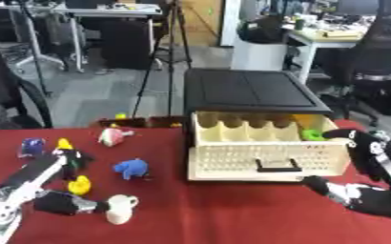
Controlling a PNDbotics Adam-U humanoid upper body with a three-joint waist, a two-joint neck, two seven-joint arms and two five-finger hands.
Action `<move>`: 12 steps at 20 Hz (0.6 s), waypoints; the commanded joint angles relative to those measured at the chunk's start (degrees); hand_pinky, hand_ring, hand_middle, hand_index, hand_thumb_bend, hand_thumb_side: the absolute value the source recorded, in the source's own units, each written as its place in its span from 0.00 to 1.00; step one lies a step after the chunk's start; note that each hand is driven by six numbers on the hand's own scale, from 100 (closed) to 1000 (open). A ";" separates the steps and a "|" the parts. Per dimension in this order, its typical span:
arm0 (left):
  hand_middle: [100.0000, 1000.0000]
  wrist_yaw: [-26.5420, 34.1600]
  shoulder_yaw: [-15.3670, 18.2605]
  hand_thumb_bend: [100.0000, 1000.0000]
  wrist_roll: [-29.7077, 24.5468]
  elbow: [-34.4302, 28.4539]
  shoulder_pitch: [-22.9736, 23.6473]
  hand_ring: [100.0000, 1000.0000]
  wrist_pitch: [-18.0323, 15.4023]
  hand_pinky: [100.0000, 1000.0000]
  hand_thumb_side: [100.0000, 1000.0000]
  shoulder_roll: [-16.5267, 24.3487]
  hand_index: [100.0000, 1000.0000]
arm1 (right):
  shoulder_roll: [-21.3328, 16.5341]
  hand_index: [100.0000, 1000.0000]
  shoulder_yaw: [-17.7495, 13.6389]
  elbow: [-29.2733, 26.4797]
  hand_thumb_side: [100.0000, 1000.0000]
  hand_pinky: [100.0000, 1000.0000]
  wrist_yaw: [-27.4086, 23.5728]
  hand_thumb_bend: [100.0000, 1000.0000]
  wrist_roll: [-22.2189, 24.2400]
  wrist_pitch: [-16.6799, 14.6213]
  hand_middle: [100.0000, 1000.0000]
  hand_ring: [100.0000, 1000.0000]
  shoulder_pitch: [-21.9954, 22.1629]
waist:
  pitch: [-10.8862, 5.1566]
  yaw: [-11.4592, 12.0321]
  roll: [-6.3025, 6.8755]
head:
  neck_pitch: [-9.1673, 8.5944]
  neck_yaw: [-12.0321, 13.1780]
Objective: Pick up objects from table and place into drawer.
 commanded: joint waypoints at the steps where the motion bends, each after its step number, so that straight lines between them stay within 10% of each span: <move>1: 0.58 -3.22 0.11 0.83 -2.09 2.72 -2.71 0.49 -0.86 0.53 0.40 -0.45 0.78 | -0.94 0.75 -0.30 -0.83 0.78 0.00 -0.48 0.78 0.12 -0.04 0.08 0.00 -0.59 | -0.54 -0.16 0.11 | 0.34 -0.02; 12: 0.58 -11.30 0.89 0.80 -3.05 14.22 -7.58 0.50 -3.40 0.53 0.40 -5.20 0.78 | -0.47 0.75 0.11 -0.61 0.78 0.00 -0.60 0.78 0.43 -0.09 0.08 0.00 -0.71 | -0.24 -0.65 0.14 | 0.34 0.25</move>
